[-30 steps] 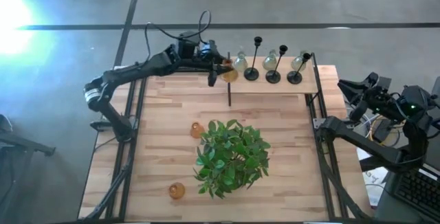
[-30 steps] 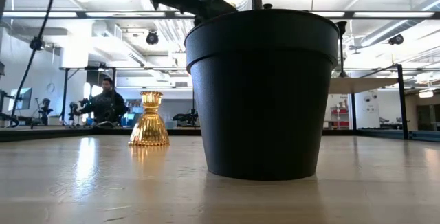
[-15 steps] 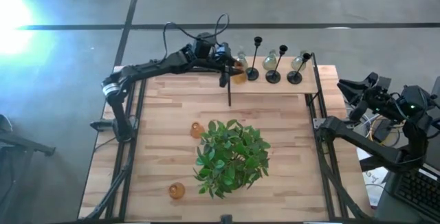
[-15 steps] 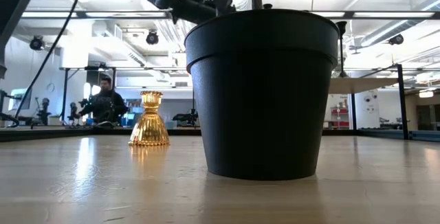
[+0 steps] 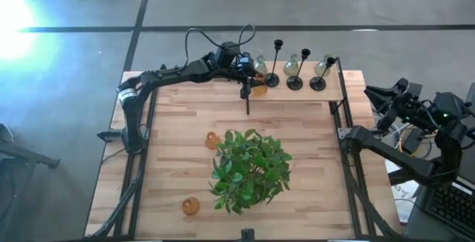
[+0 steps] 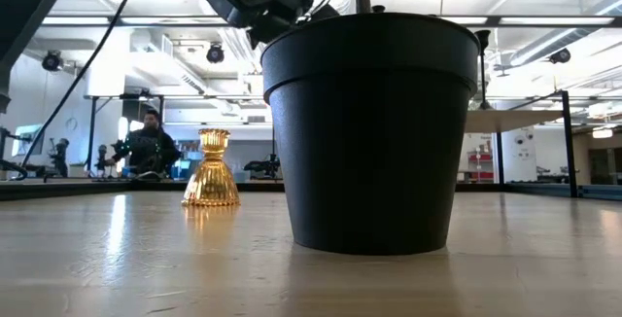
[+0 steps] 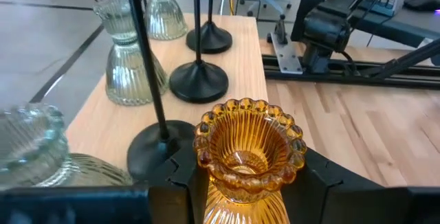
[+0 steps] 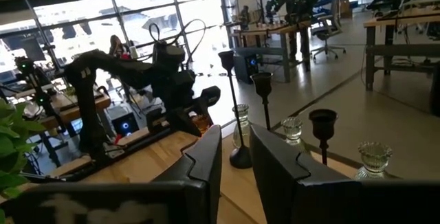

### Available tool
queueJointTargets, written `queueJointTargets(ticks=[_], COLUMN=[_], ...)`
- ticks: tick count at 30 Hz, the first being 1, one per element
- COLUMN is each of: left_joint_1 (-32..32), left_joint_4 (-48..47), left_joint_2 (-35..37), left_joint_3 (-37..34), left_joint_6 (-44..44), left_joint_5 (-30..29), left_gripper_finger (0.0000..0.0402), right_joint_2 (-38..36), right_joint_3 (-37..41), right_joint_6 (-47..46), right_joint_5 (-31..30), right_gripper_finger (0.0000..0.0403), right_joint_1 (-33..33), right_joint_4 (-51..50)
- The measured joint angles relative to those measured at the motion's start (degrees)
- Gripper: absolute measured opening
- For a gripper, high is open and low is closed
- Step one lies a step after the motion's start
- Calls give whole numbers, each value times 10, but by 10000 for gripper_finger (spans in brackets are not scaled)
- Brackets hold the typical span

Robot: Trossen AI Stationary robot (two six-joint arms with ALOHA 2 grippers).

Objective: Pick & Place candle stick holders
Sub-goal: Put the top yellow glass candle holder on the shelf

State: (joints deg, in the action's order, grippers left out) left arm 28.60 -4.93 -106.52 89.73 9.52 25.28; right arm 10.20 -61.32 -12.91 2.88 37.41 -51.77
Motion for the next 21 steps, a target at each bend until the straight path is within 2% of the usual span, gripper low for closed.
queueJointTargets(ticks=[14, 21], left_joint_1=[0, 0], left_joint_4=[0, 48], left_joint_2=[-6, -4], left_joint_3=[-18, -47], left_joint_6=[12, 18], left_joint_5=[4, 4], left_gripper_finger=[140, 140], right_joint_2=[0, 0], right_joint_3=[0, 0], right_joint_6=[-1, 0], right_joint_5=[0, 0], right_gripper_finger=[78, 87], right_joint_1=[0, 0], right_joint_4=[0, 0])
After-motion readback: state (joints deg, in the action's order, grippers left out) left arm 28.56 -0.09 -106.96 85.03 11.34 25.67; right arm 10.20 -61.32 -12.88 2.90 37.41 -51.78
